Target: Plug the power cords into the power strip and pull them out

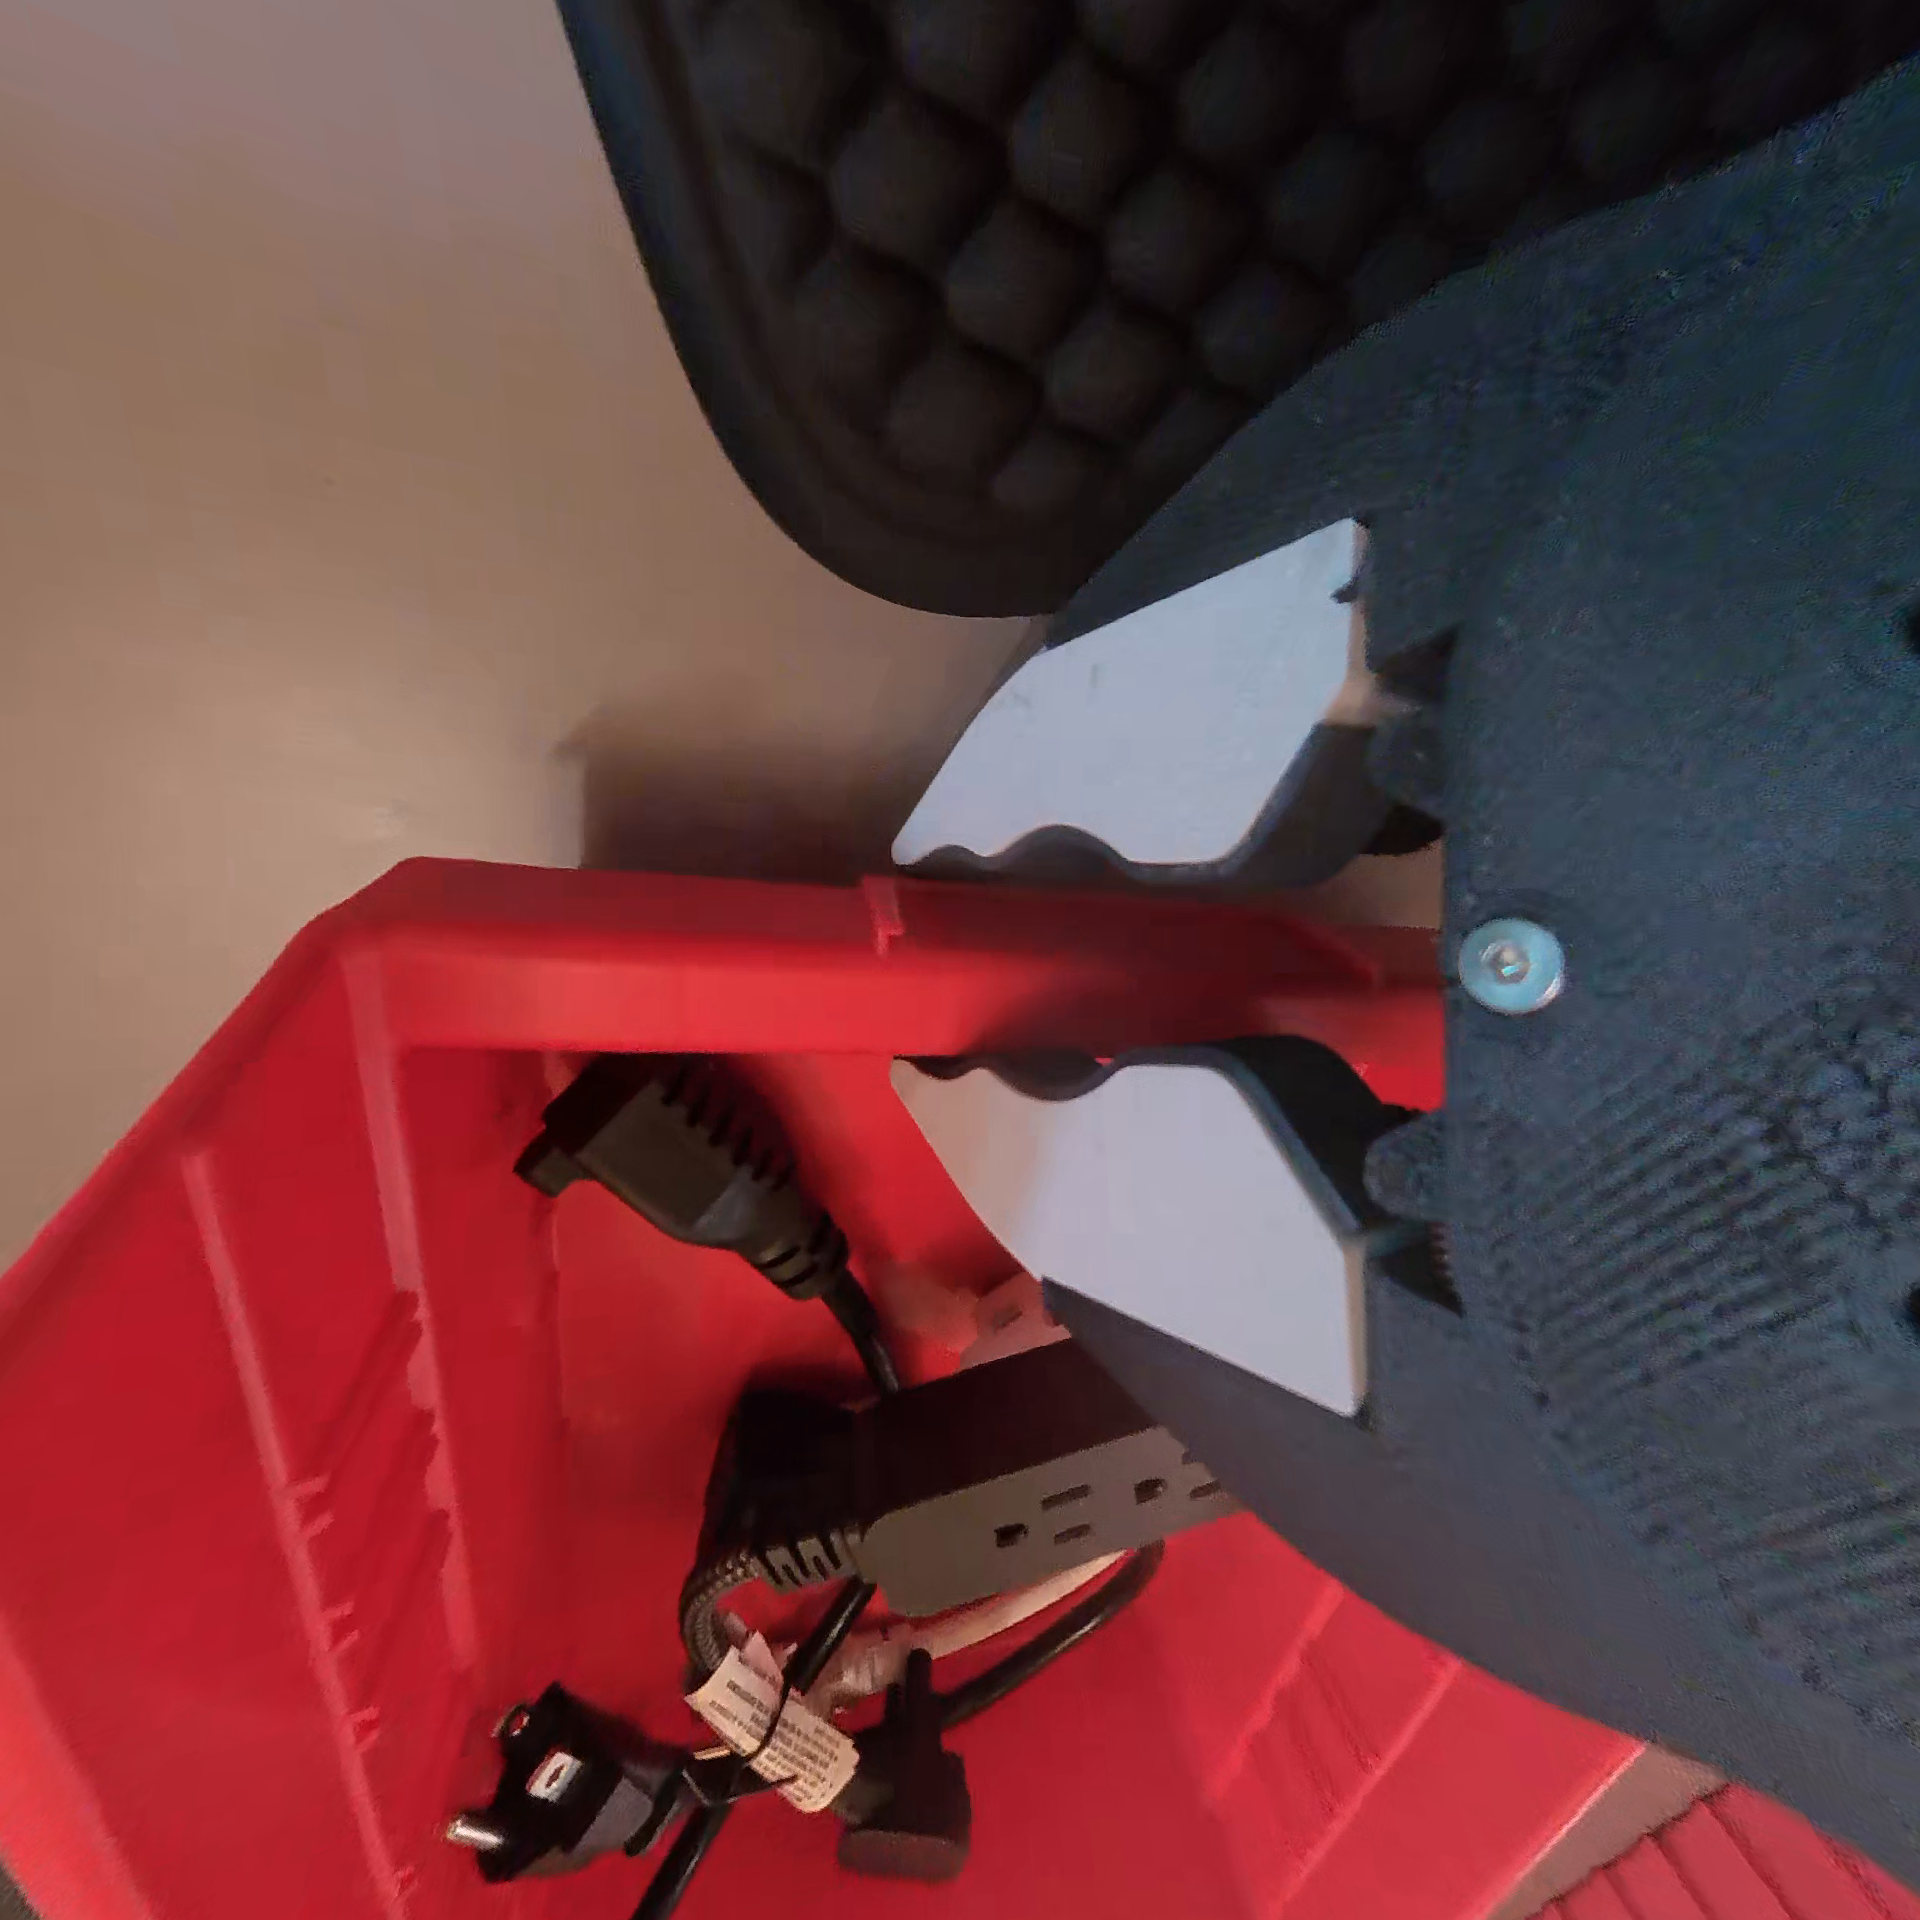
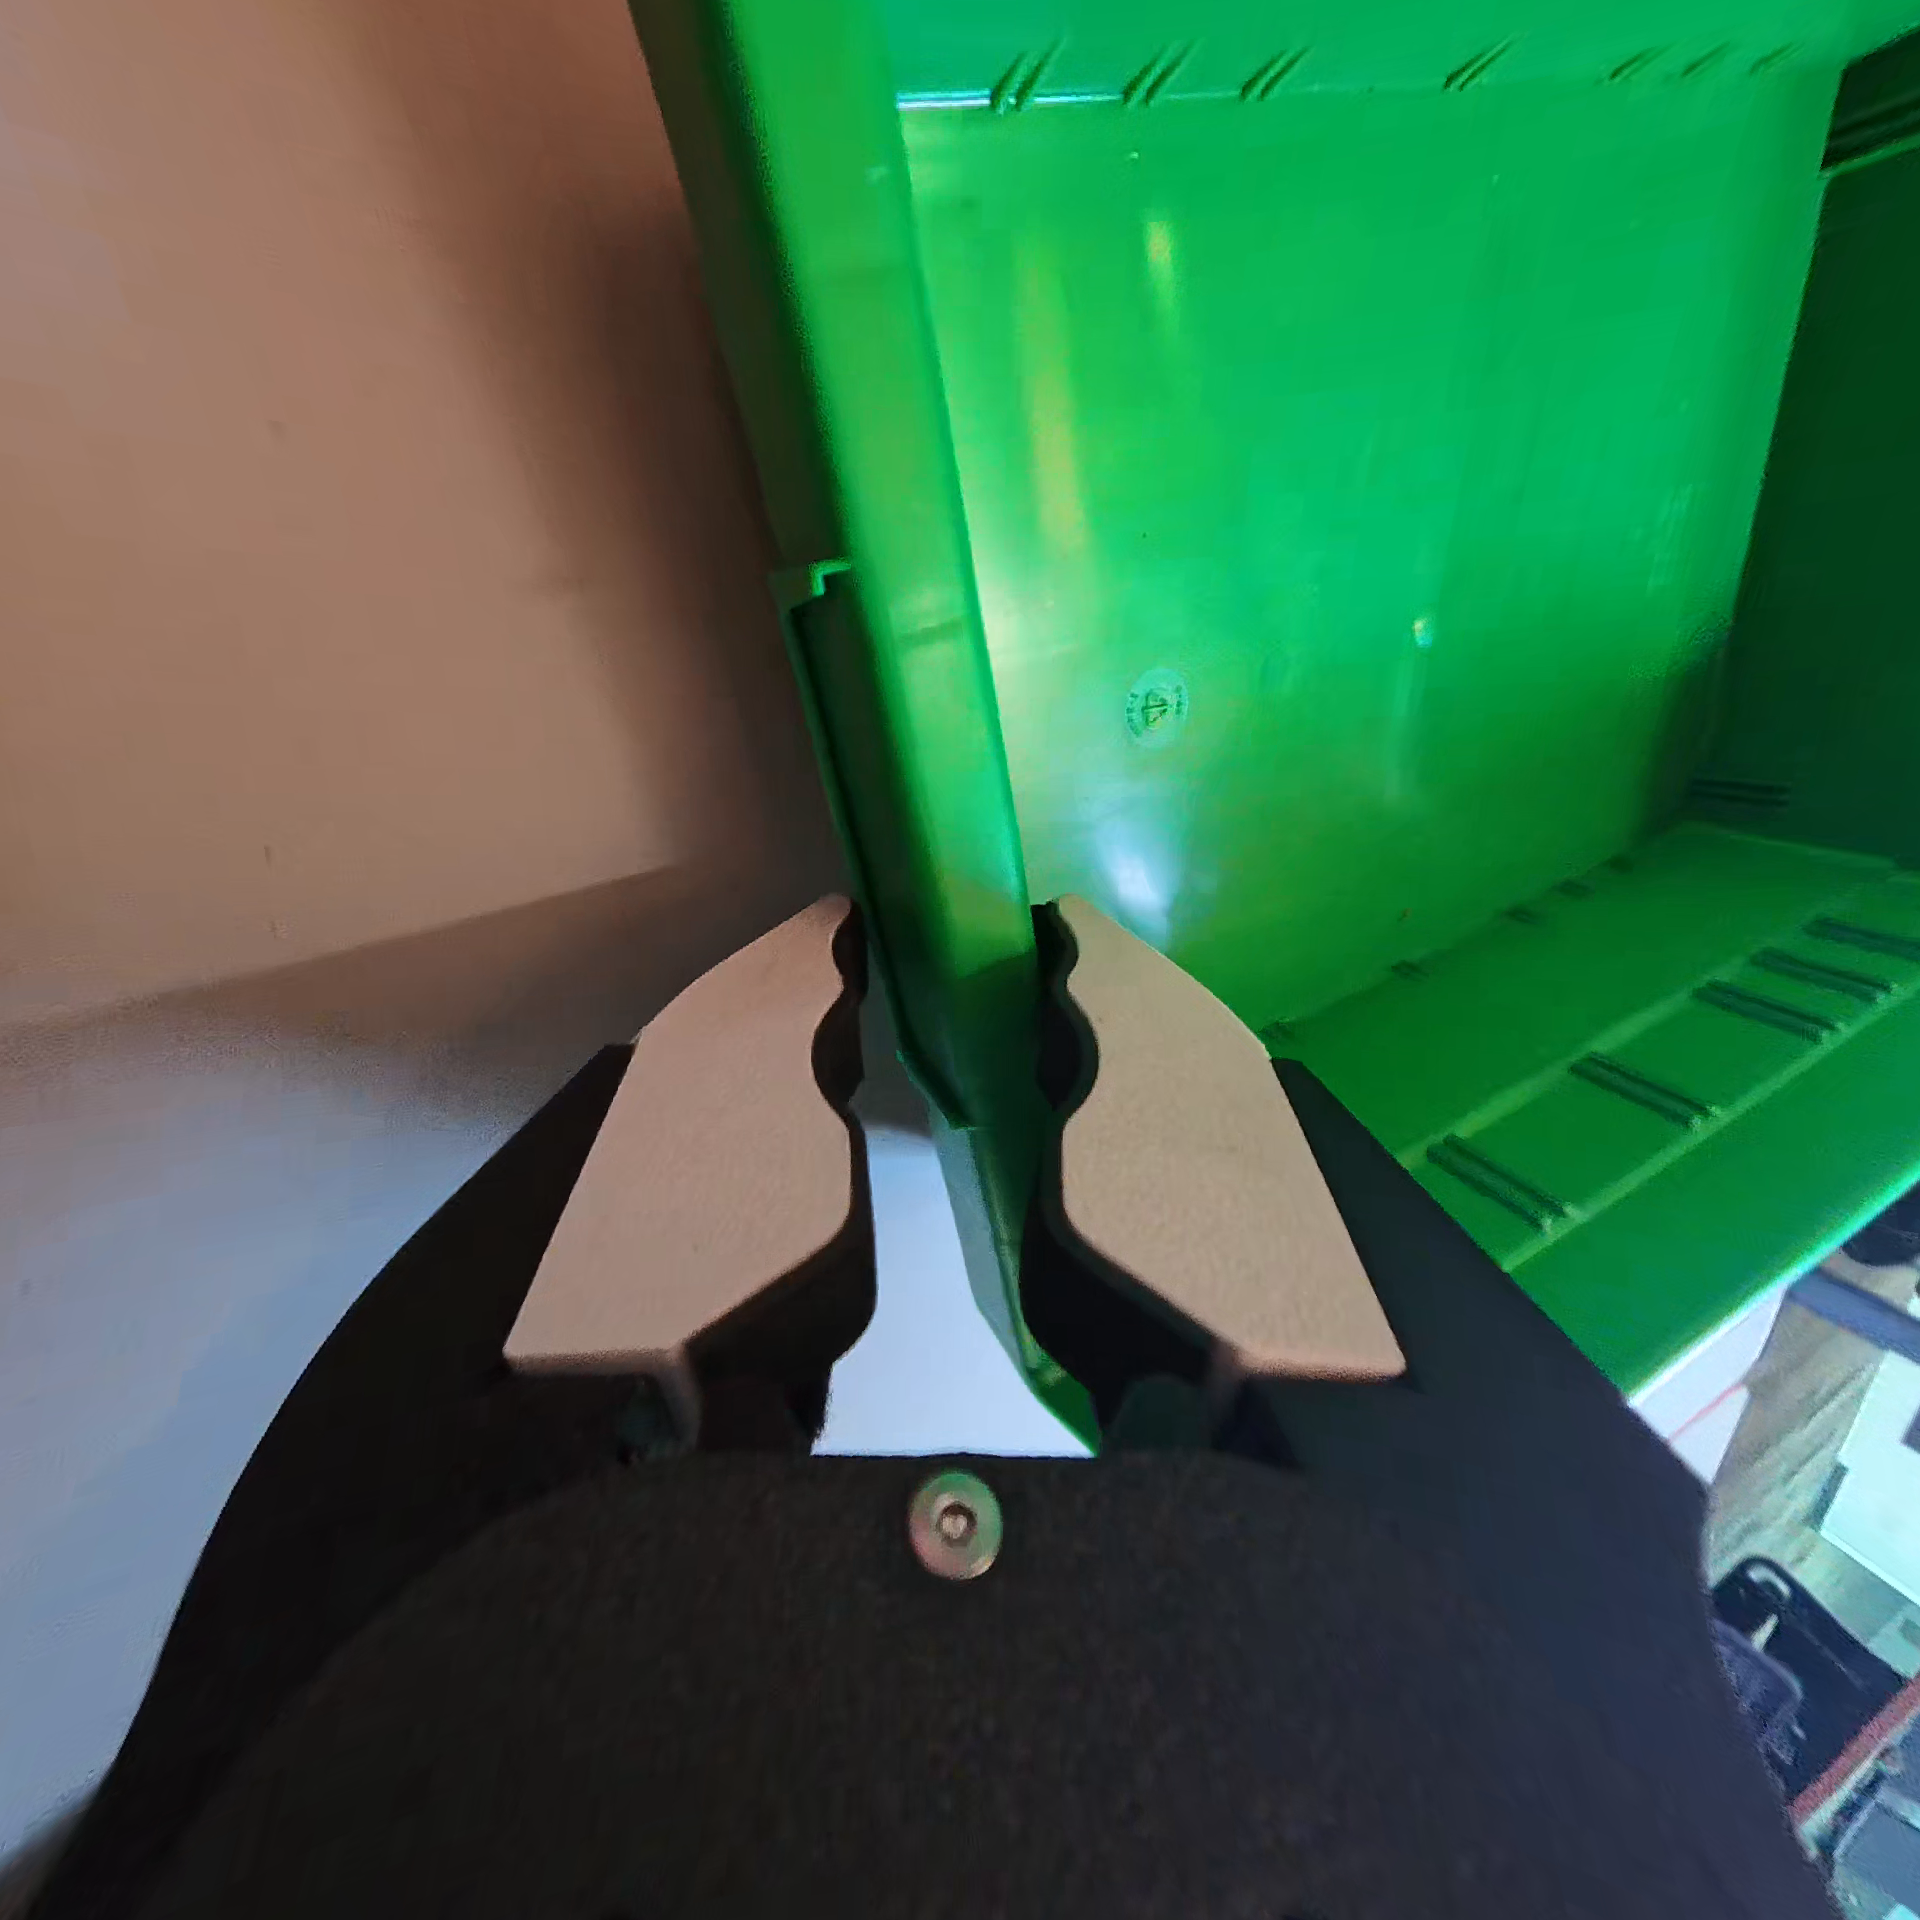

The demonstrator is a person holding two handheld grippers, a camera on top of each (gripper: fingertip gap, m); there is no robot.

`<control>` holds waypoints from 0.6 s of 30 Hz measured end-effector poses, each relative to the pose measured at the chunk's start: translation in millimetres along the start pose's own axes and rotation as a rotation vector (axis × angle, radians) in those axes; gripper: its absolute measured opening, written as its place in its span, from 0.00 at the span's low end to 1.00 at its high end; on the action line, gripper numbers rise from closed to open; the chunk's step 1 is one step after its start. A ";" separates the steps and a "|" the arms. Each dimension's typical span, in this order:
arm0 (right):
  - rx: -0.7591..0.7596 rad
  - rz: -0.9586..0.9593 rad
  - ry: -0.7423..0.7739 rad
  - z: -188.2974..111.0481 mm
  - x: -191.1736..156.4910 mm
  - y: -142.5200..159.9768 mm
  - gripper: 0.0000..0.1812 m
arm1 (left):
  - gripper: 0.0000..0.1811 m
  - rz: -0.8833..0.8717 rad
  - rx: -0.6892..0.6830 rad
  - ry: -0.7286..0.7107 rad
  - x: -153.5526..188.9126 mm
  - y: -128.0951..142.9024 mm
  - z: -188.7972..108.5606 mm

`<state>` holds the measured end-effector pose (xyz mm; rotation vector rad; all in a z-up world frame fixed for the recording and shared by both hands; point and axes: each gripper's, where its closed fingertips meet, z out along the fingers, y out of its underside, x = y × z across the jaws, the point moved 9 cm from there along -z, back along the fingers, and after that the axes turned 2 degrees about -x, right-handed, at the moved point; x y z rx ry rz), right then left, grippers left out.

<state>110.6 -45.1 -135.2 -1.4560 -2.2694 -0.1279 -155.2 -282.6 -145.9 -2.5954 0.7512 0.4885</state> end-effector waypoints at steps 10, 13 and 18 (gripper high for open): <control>-0.039 0.118 0.084 -10.5 -3.1 80.6 0.17 | 0.16 0.014 0.045 0.020 -2.8 -15.5 7.2; -0.044 0.146 0.113 -9.1 1.9 91.1 0.18 | 0.16 0.022 0.044 0.011 -5.9 -16.7 9.3; -0.048 0.148 0.178 -4.5 10.8 94.7 0.21 | 0.16 0.052 0.055 0.002 -12.4 -16.9 13.1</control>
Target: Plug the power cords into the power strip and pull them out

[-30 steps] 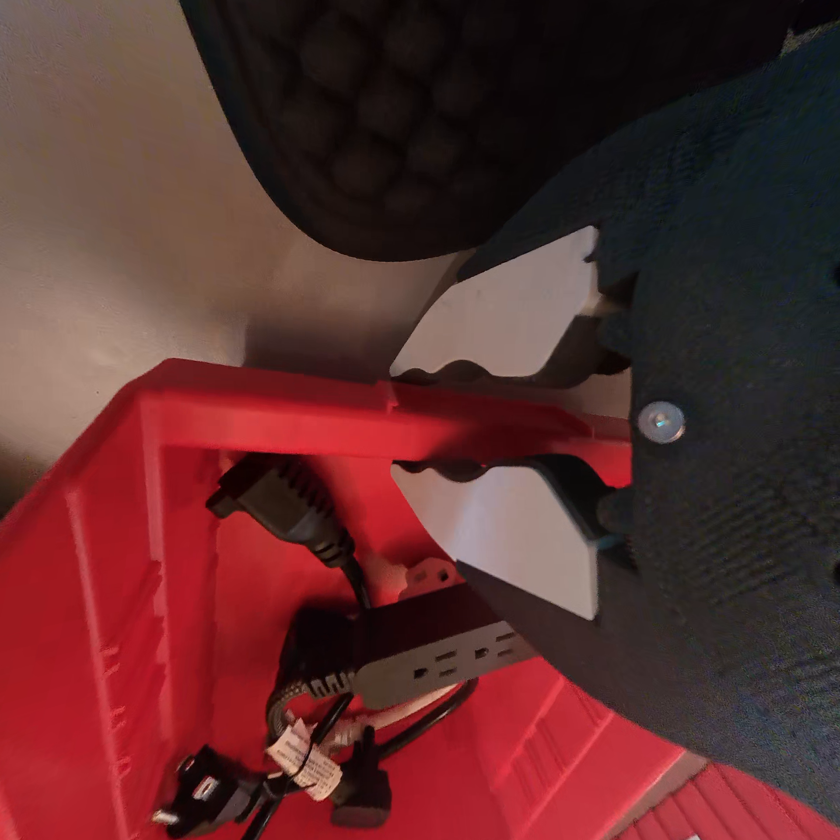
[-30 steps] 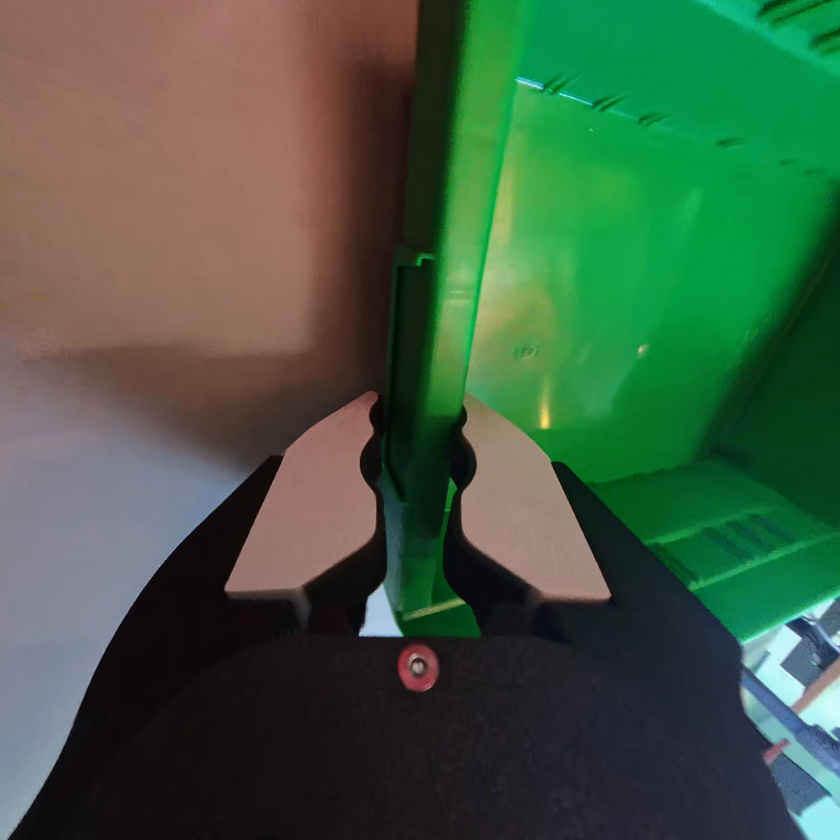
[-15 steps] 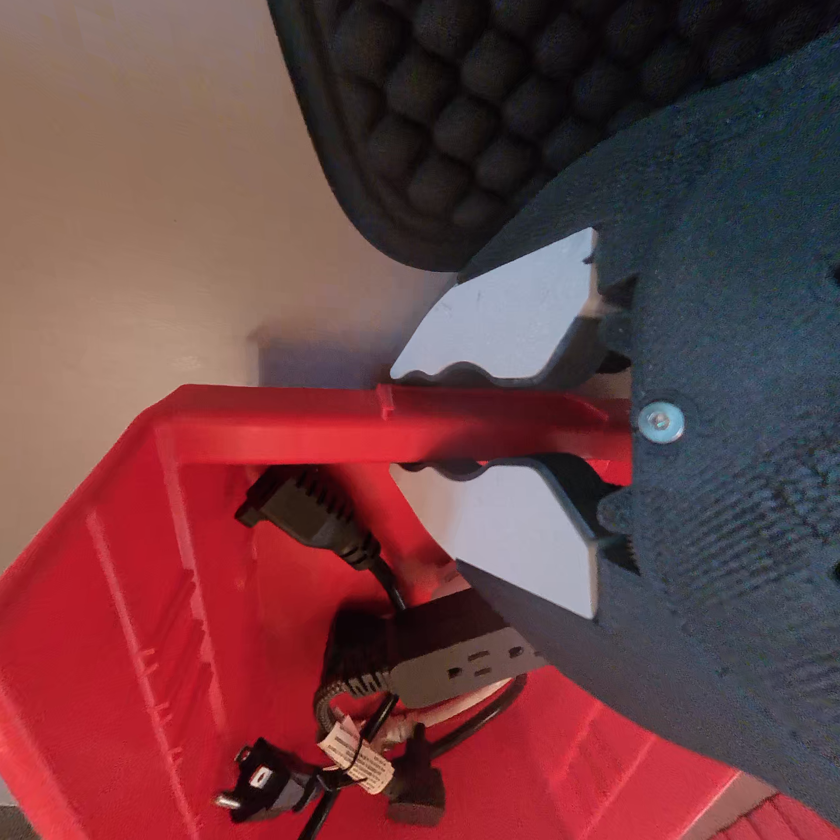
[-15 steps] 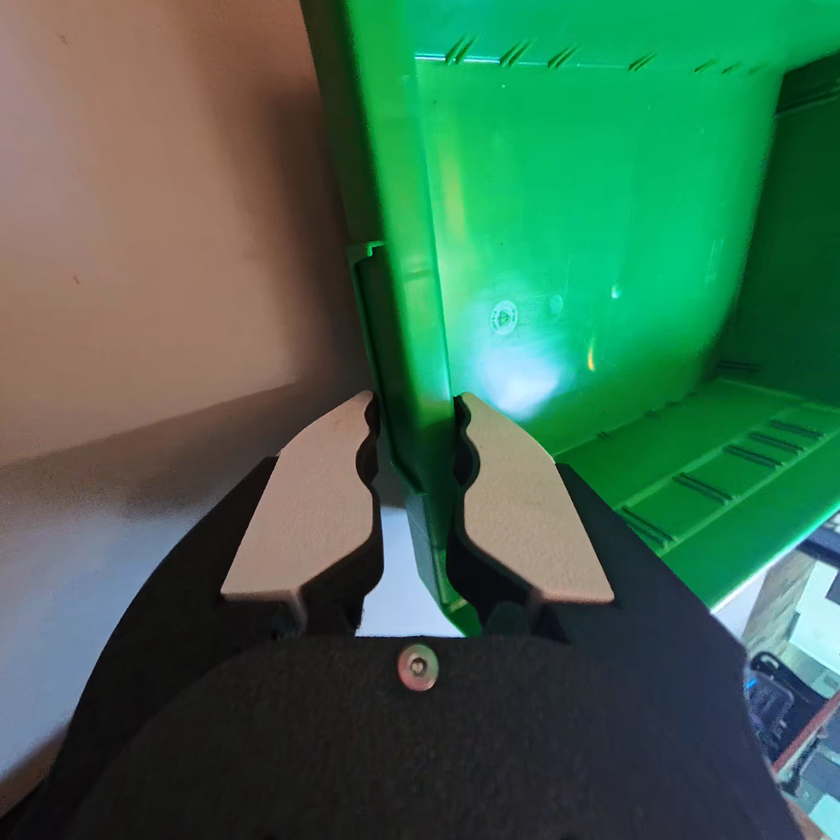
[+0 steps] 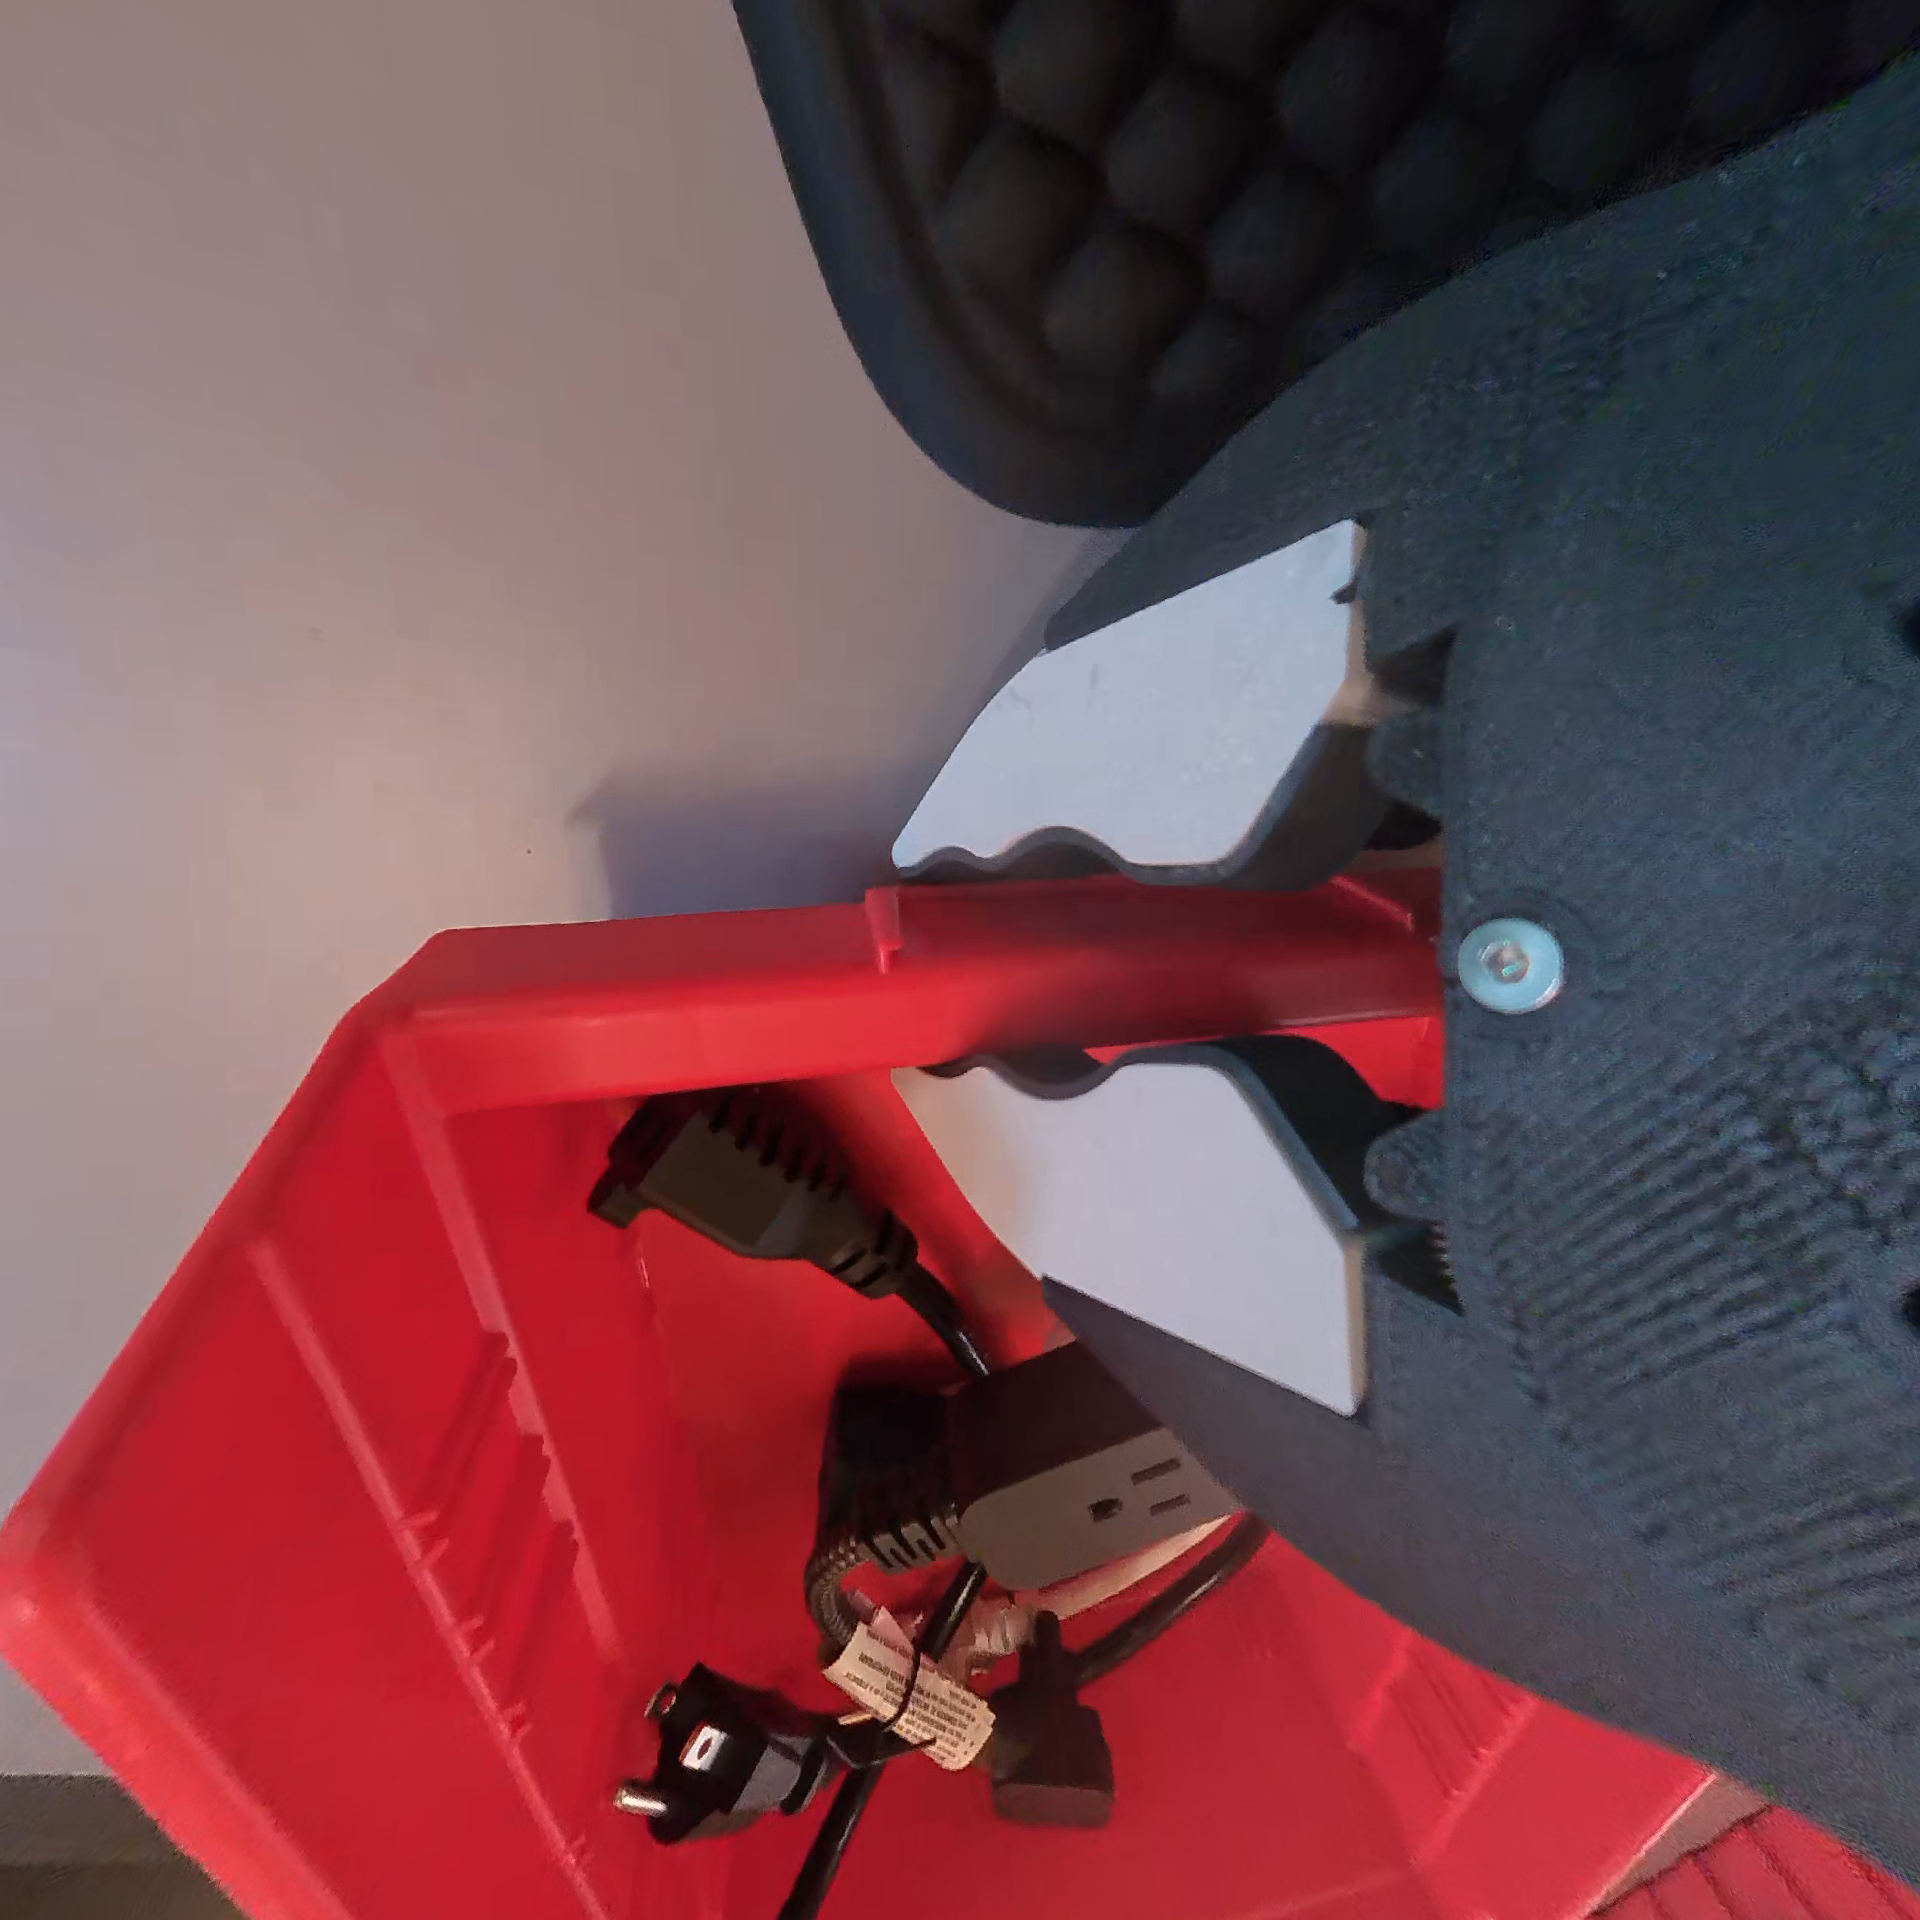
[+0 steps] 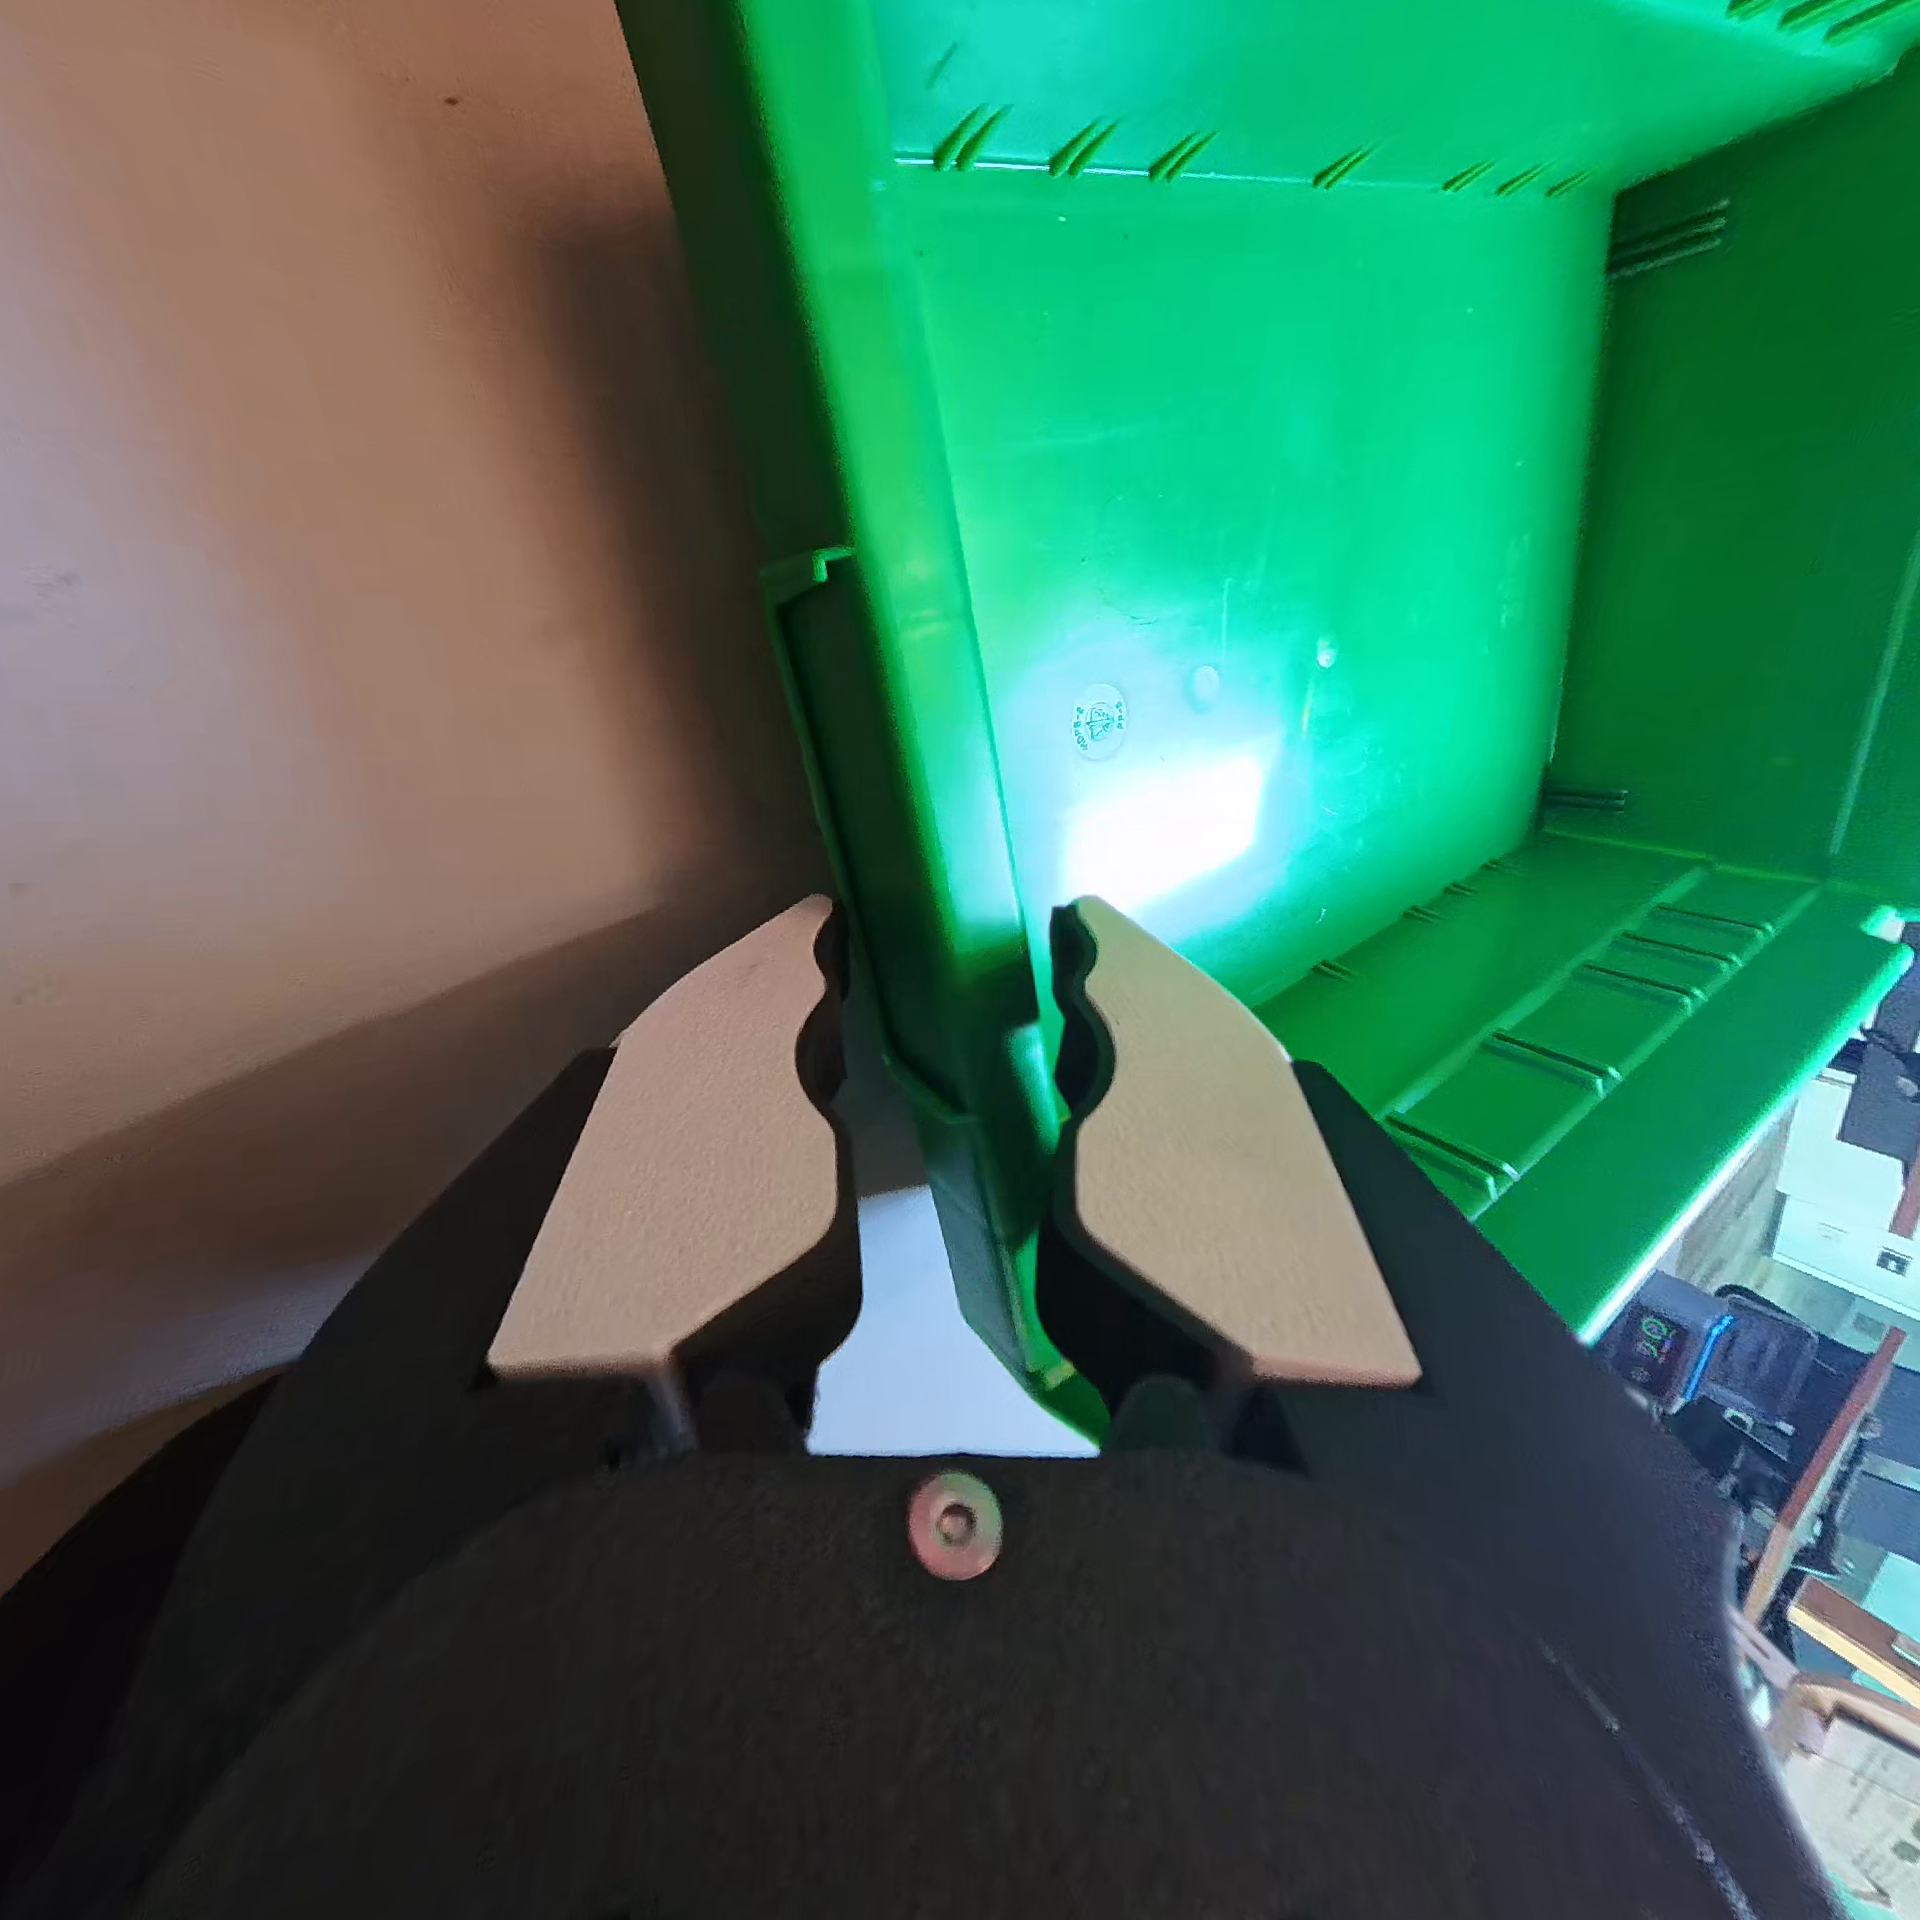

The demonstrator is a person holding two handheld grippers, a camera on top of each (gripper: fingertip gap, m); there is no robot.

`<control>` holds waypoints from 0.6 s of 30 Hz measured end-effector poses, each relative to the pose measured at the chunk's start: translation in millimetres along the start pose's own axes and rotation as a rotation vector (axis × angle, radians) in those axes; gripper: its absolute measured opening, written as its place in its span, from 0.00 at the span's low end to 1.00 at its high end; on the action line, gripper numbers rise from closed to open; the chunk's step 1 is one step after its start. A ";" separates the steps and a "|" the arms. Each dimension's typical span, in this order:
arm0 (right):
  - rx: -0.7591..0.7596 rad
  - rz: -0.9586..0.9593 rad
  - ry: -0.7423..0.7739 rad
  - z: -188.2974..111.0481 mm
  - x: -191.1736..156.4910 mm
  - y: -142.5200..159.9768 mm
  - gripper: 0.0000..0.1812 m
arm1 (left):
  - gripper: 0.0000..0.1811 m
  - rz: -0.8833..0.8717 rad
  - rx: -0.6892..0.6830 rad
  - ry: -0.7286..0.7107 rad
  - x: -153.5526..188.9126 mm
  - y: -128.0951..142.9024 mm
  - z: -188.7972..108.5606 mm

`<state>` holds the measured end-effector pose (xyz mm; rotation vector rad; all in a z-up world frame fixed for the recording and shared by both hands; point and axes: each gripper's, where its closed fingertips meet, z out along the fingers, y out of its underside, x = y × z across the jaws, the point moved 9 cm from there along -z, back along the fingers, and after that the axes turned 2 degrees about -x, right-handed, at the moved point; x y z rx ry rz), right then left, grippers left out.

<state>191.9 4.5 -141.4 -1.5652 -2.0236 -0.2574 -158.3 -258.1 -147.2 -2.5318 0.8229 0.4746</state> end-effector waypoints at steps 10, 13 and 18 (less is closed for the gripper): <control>-0.016 -0.138 0.045 7.3 3.5 -26.3 0.25 | 0.16 0.067 0.029 -0.015 -20.4 -4.8 14.2; -0.054 -0.190 0.036 15.0 3.0 -35.7 0.23 | 0.16 0.077 0.036 -0.012 -24.2 -7.0 17.2; -0.060 -0.185 -0.003 22.6 10.5 -34.2 0.16 | 0.16 0.095 0.050 -0.018 -26.5 -7.0 19.2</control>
